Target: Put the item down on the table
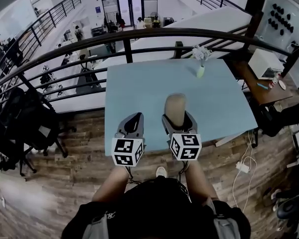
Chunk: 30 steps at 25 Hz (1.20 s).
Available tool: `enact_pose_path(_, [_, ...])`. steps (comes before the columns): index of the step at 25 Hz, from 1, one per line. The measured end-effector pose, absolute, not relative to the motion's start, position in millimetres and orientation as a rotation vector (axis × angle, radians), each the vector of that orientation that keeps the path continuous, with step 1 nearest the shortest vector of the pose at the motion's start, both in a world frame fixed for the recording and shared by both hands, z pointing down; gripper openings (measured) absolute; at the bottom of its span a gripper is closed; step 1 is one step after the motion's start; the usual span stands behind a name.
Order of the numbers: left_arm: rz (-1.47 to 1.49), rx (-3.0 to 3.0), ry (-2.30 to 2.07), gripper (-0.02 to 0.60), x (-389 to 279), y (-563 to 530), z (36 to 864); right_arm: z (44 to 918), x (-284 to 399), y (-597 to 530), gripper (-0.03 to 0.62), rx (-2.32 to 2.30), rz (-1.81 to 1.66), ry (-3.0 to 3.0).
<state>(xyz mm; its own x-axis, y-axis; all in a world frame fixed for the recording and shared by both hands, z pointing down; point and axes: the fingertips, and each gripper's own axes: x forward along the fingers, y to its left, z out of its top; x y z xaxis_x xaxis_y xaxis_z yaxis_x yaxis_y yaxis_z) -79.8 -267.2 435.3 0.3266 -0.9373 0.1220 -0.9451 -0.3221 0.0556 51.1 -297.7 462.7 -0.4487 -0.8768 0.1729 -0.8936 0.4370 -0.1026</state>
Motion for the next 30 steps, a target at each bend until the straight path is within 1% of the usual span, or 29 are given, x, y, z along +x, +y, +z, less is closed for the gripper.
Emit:
enact_pose_path(12, [0.177, 2.356, -1.853, 0.014, -66.6, -361.4, 448.5, 497.6, 52.6, -400.8, 0.367, 1.4, 0.339, -2.608])
enact_pose_path(20, [0.199, 2.291, -1.914, 0.014, -95.7, -382.7, 452.0, 542.7, 17.0, -442.0, 0.367, 1.282, 0.435, -2.547])
enact_pose_path(30, [0.183, 2.172, -2.013, 0.014, -154.5, -372.3, 458.0, 613.1, -23.5, -480.0, 0.367, 1.212, 0.602, -2.424])
